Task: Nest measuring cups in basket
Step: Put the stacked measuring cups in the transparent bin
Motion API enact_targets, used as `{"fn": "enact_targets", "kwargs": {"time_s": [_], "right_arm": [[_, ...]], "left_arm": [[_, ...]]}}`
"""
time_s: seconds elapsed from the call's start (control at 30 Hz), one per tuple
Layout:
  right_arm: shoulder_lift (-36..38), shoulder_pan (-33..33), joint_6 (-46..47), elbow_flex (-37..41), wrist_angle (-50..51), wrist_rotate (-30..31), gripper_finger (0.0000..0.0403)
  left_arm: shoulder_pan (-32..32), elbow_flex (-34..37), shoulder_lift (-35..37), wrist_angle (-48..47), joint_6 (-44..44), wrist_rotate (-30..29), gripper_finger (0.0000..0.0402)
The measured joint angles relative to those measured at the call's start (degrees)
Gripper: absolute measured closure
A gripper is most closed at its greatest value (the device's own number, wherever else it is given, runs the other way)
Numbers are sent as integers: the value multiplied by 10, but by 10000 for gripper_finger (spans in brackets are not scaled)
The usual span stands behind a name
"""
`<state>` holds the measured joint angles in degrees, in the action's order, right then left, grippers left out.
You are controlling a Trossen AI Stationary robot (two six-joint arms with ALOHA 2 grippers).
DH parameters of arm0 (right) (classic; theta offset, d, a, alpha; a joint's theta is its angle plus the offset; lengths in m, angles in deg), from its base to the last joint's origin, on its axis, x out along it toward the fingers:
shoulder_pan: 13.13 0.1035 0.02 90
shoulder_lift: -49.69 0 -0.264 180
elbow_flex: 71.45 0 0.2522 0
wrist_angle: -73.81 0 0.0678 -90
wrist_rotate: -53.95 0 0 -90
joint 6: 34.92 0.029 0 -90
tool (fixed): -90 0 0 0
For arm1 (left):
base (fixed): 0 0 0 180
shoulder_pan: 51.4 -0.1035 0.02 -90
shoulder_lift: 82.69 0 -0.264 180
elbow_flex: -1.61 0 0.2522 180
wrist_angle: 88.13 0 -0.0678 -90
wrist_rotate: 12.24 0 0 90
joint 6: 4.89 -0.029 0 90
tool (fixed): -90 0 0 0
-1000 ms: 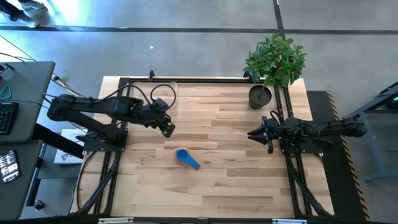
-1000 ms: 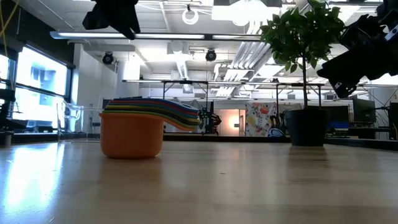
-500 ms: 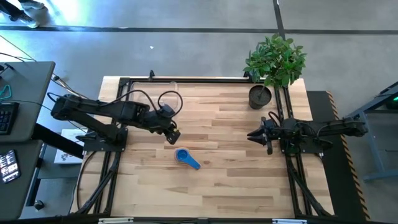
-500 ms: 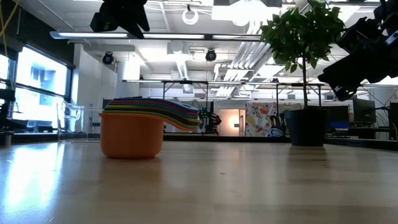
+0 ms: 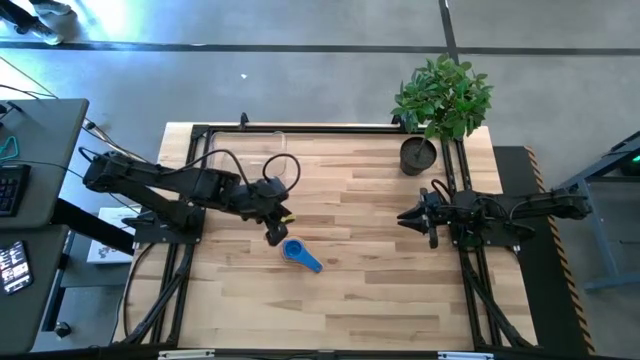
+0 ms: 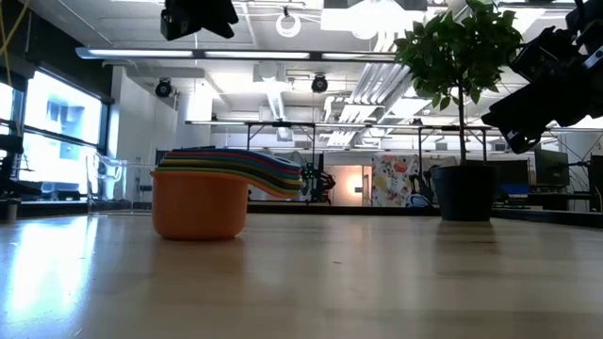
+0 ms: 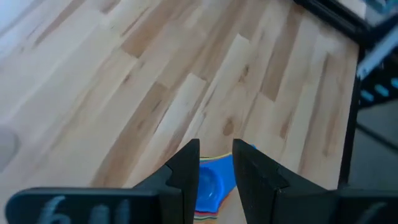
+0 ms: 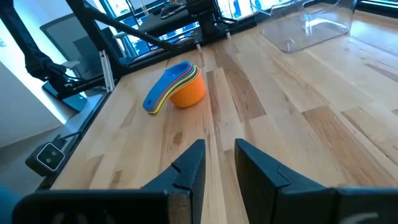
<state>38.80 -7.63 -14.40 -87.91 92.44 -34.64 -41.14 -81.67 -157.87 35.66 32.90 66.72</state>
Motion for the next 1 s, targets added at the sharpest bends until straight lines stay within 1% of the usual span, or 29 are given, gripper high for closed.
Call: {"fn": "enact_targets", "kwargs": {"time_s": [0.2, 0.33, 0.43, 0.73, 0.9, 1.0], "right_arm": [[0, 0, 1, 0, 0, 4, 324], [0, -1, 66, 0, -13, 105, 324], [0, 0, 93, 0, -13, 122, 324], [0, 0, 92, 0, -13, 111, 324], [0, 0, 91, 0, -13, 111, 324], [0, 0, 91, 0, -13, 110, 324]], "left_arm": [[0, 0, 0, 8, -123, 17, 316], [0, 0, 0, 30, -215, 18, 316], [0, 0, 0, 38, -260, 37, 316], [24, 0, 1, 38, -337, 75, 316], [41, 0, -1, 41, -340, 69, 316], [49, 0, -13, 62, -340, 68, 316]]}}
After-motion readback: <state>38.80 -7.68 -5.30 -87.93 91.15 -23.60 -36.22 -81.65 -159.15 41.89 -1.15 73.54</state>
